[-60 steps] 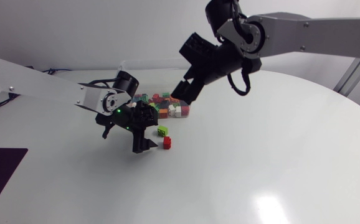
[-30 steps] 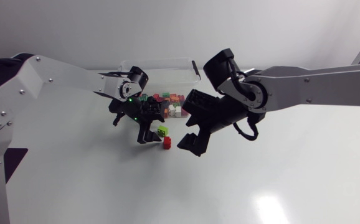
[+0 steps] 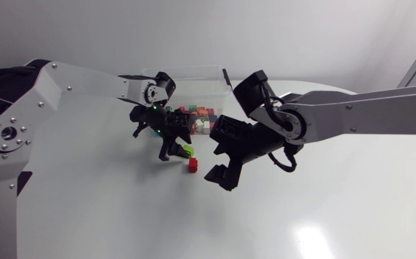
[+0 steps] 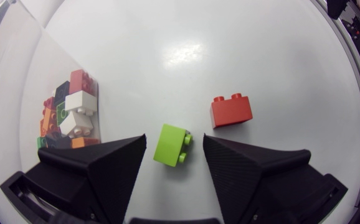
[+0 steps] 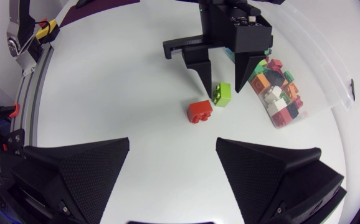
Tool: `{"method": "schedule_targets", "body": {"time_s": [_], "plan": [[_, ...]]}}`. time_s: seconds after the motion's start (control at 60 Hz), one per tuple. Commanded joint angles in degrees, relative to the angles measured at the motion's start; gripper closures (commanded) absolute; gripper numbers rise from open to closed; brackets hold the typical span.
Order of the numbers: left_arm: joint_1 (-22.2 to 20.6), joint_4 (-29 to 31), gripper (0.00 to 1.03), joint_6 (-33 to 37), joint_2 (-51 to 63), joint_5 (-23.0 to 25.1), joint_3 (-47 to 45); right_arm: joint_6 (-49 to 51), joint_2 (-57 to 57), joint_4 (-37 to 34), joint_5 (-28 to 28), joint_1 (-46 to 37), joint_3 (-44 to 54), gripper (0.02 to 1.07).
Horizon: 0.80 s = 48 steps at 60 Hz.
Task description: Place the duplo bricks in the container
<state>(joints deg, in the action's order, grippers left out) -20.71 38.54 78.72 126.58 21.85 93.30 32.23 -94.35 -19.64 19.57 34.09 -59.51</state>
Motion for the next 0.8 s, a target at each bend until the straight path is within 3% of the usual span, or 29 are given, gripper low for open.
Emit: {"method": "schedule_targets", "body": {"time_s": [0.0,0.117,0.267,0.333,0.467,0.783], "plan": [[-0.38,3.03,0.52,2.67,3.05,0.39,-1.54,1.08,-0.40,0.30,0.47,0.37,0.79,0.07],[-0.38,2.24,0.52,2.32,2.44,0.39,-3.12,1.08,-0.40,0.30,0.55,0.54,0.88,0.07],[-0.38,-3.48,0.51,1.00,1.21,0.30,-7.87,1.17,0.30,0.48,0.55,0.46,1.59,0.07],[-0.12,-5.76,0.42,0.38,-0.20,0.30,-9.80,1.17,0.48,0.48,0.55,0.54,1.94,0.07],[-0.30,-9.80,0.34,-0.32,-2.57,-0.14,-13.93,1.17,0.83,0.57,0.55,0.72,2.38,0.07],[-0.65,-15.87,0.30,-3.04,-4.59,-1.46,-18.50,0.99,2.59,0.48,0.55,1.25,3.34,0.07]]}}
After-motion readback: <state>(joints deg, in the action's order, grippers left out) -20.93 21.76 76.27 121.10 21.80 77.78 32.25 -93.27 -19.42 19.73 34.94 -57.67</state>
